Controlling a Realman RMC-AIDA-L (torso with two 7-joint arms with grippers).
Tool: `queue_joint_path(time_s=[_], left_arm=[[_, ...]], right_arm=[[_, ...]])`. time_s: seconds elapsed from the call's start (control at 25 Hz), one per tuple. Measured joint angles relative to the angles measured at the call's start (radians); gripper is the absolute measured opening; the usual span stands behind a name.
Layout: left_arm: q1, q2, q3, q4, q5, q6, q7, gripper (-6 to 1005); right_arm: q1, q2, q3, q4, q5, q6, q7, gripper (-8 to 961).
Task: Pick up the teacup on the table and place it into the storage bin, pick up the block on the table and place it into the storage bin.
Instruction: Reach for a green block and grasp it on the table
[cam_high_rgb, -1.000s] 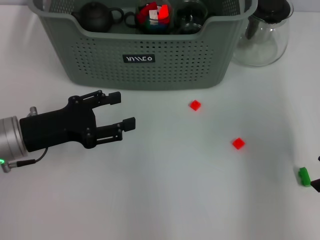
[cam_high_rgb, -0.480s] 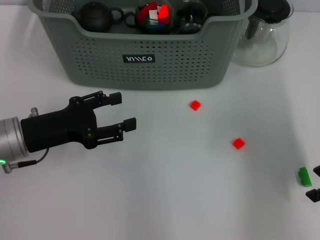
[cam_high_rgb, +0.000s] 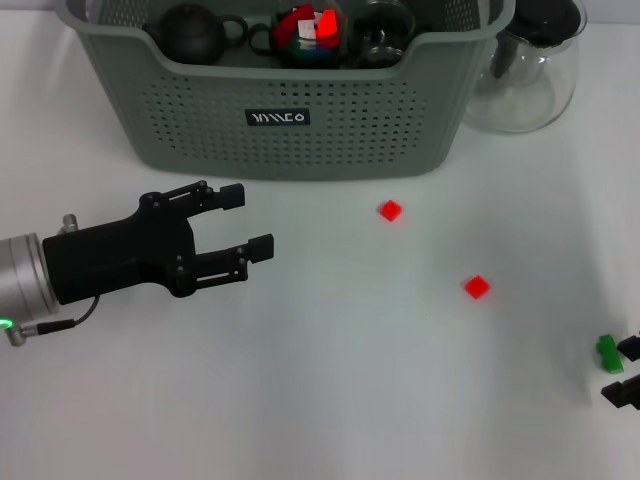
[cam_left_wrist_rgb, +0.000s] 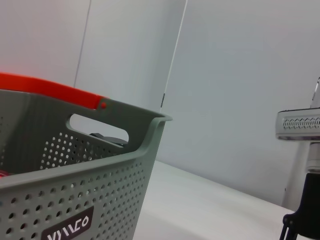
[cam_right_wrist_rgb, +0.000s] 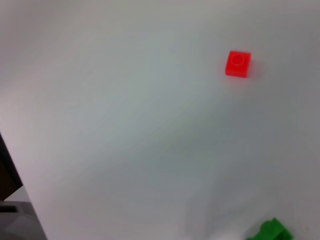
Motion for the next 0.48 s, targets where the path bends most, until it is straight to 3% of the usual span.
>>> queue_joint_path(time_s=[0.48], left_arm=[[0.001, 0.0, -0.002, 0.0, 0.0, 0.0, 0.0, 784]], right_arm=[[0.059, 0.002, -0.007, 0.078, 0.005, 0.047, -0.003, 726]])
